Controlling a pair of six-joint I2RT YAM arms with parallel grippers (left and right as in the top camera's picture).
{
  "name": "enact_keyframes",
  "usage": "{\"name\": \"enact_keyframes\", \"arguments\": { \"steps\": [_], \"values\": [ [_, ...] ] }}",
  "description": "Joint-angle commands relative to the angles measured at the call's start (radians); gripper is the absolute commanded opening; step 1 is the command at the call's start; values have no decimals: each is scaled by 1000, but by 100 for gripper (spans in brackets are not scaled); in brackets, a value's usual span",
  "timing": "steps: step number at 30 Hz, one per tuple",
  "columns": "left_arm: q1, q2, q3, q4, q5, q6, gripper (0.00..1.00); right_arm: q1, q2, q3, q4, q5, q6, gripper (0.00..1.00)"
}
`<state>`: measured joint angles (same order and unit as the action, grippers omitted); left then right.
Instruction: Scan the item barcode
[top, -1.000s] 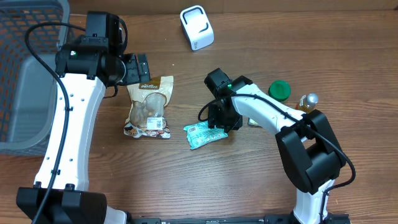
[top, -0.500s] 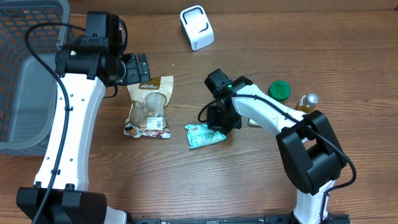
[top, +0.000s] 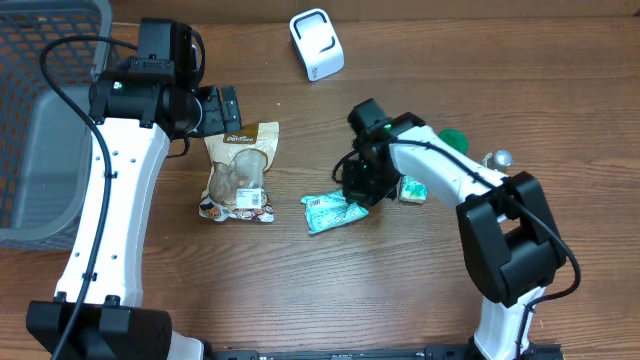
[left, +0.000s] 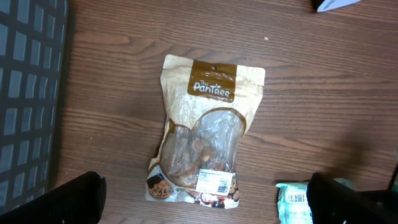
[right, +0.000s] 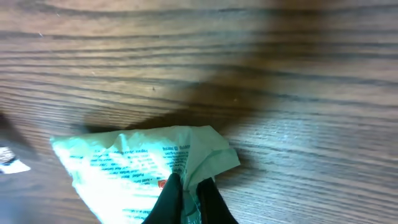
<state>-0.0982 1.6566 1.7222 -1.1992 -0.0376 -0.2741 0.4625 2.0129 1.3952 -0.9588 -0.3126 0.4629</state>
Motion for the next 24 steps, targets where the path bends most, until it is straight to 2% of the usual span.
{"name": "enact_keyframes", "arguments": {
  "steps": [1,4,5,7,10,24],
  "values": [
    [-2,8,-1,2,5,8,99,-25,-28,33,2,-74,-27,4],
    [-2,8,-1,2,5,8,100,-31,-27,33,9,-74,-27,4],
    [-2,8,-1,2,5,8,100,-31,-27,32,13,-74,-27,8],
    [-2,8,-1,2,5,8,99,-31,-24,31,16,-73,-27,33],
    [-2,8,-1,2,5,8,100,-31,-21,27,12,-70,-27,53],
    [-3,8,-1,2,5,8,99,-31,-21,-84,23,-63,-27,54]
  ]
}}
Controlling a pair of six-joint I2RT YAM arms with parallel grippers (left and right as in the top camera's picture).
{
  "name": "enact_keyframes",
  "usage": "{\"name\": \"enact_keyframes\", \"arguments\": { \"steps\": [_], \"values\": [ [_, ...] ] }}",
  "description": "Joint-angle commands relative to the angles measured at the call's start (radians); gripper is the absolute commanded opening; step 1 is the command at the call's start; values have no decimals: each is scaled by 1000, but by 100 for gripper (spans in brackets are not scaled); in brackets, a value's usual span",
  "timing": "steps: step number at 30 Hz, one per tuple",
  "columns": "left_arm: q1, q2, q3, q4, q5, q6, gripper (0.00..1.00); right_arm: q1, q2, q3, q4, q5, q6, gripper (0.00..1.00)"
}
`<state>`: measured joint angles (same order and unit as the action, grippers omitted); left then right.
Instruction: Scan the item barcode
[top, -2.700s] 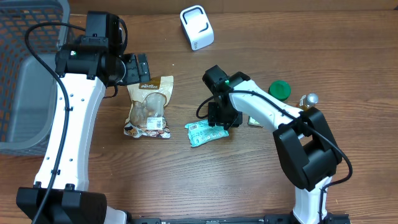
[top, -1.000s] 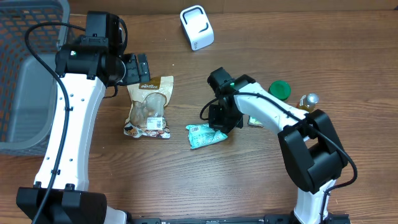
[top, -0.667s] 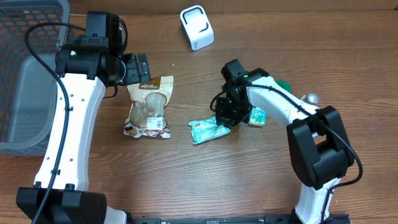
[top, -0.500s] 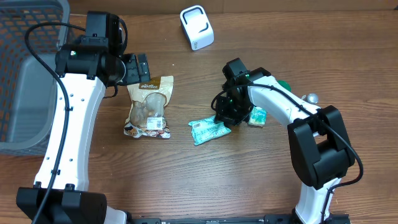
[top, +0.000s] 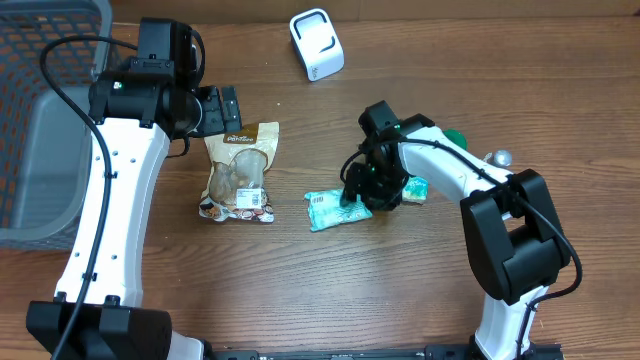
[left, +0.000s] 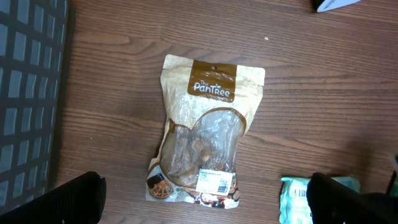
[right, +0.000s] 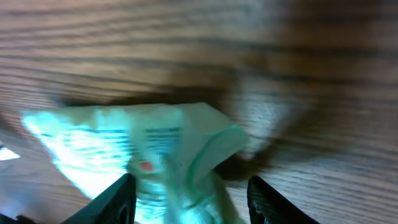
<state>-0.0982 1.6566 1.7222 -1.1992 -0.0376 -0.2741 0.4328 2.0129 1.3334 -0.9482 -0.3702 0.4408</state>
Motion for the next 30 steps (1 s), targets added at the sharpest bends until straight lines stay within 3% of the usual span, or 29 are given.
{"name": "enact_keyframes", "arguments": {
  "steps": [1,12,26,30],
  "values": [
    [-3,8,-1,2,5,8,99,-1,-21,-30,21,-5,-5,54],
    [-3,8,-1,2,5,8,99,-1,-21,-84,95,-6,0,46],
    [-3,8,-1,2,5,8,100,-1,-21,-84,108,-6,-1,48],
    [-3,8,-1,2,5,8,100,-1,-21,-84,110,-6,-1,41]
  ]
}}
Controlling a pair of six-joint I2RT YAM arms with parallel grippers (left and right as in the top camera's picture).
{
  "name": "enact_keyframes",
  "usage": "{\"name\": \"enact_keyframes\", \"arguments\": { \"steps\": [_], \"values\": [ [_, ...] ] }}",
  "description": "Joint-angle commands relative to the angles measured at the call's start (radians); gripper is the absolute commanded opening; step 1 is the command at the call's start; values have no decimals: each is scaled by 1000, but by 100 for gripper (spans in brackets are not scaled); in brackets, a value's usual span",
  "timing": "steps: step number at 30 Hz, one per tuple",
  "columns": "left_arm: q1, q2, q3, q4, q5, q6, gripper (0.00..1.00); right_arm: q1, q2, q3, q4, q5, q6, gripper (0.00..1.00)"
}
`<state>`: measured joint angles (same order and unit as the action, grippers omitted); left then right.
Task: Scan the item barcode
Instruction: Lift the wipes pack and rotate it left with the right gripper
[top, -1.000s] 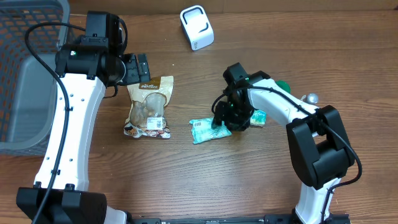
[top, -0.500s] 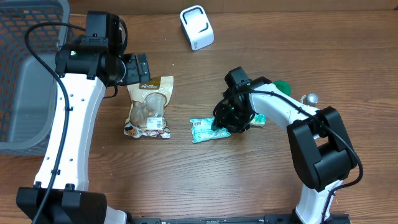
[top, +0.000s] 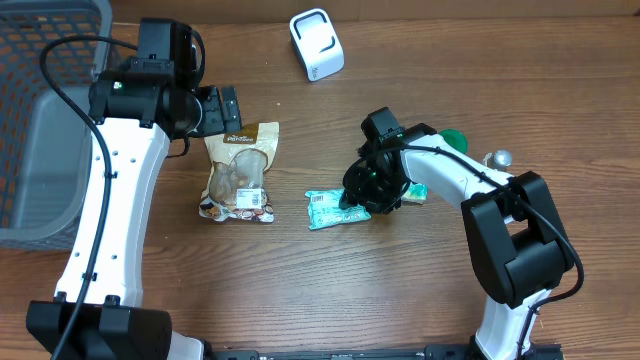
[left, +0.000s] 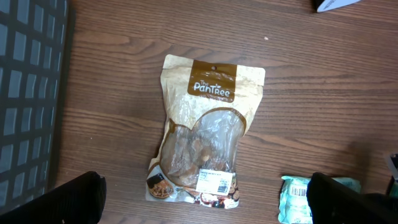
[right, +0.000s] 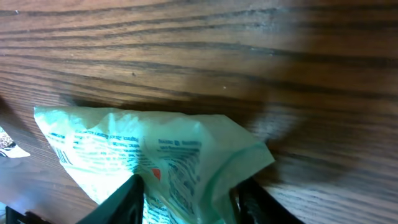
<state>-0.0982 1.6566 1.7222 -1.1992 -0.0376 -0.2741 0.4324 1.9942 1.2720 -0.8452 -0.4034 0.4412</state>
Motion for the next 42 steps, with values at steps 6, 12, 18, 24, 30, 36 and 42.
{"name": "enact_keyframes", "arguments": {
  "steps": [6,12,18,24,30,36,42],
  "values": [
    [-3,8,-1,2,5,8,100,-1,-2,-23,11,27,-2,21],
    [-3,8,-1,2,5,8,99,-2,-6,-16,12,-6,-6,4],
    [-3,8,-1,2,5,8,100,-2,-51,-14,59,-188,-122,4],
    [-3,8,-1,2,5,8,99,-2,-133,-13,44,-262,-210,4],
    [-3,8,-1,2,5,8,100,-2,-173,-13,19,-302,-238,4],
    [-3,8,-1,2,5,8,99,-2,-173,-13,2,-303,-238,4],
    [-3,8,-1,2,5,8,100,-4,-183,-13,2,-421,-321,4]
  ]
}}
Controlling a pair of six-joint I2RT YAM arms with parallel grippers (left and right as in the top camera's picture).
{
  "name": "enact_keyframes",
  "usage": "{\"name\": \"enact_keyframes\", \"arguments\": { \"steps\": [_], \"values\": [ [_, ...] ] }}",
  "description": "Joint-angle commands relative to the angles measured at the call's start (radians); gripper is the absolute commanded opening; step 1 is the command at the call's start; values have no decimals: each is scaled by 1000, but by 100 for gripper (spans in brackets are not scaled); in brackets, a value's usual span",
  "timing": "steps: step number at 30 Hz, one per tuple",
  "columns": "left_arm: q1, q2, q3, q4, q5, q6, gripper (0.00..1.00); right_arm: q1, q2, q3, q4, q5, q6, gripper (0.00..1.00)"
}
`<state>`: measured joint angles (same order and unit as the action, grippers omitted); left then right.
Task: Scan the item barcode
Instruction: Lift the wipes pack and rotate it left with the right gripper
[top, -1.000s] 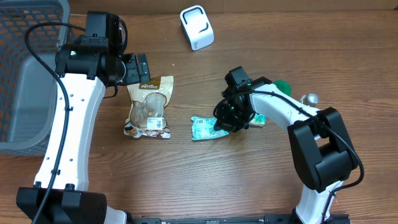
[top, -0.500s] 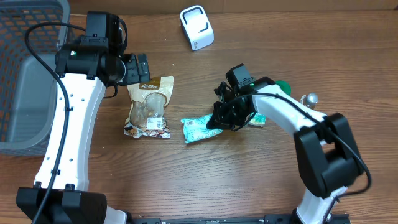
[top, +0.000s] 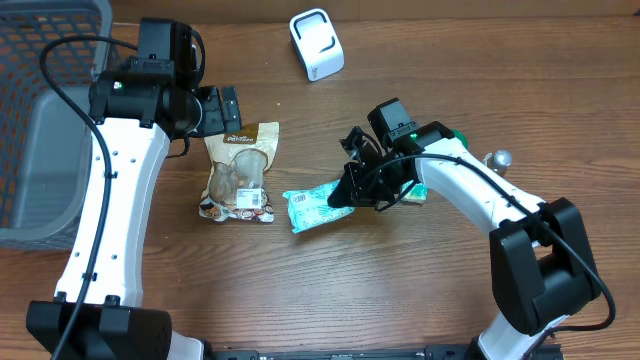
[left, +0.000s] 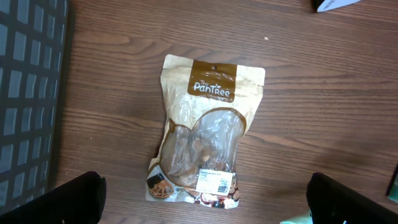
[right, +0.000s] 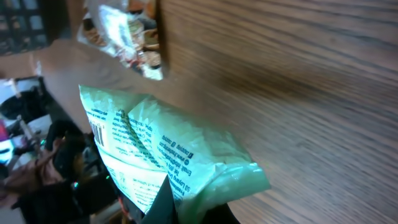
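A green packet (top: 313, 206) hangs tilted just above the wooden table, held at its right end by my right gripper (top: 352, 192), which is shut on it. In the right wrist view the green packet (right: 155, 143) fills the middle with a barcode at its left edge, and the right gripper (right: 180, 208) pinches its lower end. The white scanner (top: 317, 44) stands at the back of the table. My left gripper (top: 215, 110) hovers open above a brown snack pouch (top: 240, 172). That pouch (left: 205, 134) lies flat, with the left gripper (left: 205, 202) over its lower end.
A grey mesh basket (top: 40, 120) takes up the left side. Beside the right arm lie a second green packet (top: 412, 190), a green round object (top: 455, 138) and a small silver object (top: 497, 158).
My right gripper was open astride the green packet's end on the table. It is now shut on it, and the packet is raised, tilted and further left. The left arm is unchanged.
At first my right gripper pinched a corner of the green packet lying on the table. Then it stood open over that end, and lower around it a second later. Now it holds the packet off the table. The left gripper stayed open above the pouch throughout.
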<state>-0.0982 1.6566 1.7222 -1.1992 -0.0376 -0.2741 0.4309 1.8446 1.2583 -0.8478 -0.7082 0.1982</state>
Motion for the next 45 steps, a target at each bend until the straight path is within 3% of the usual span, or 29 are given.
{"name": "enact_keyframes", "arguments": {
  "steps": [1,10,17,45],
  "values": [
    [-3,8,-1,2,5,8,100,-2,-41,0,5,-132,-97,4],
    [-3,8,-1,2,5,8,99,-3,-221,0,-31,-110,-154,4],
    [-3,8,-1,2,5,8,100,-4,-320,0,-171,53,-154,4],
    [-3,8,-1,2,5,8,100,-4,-326,0,-226,124,-154,4]
  ]
}}
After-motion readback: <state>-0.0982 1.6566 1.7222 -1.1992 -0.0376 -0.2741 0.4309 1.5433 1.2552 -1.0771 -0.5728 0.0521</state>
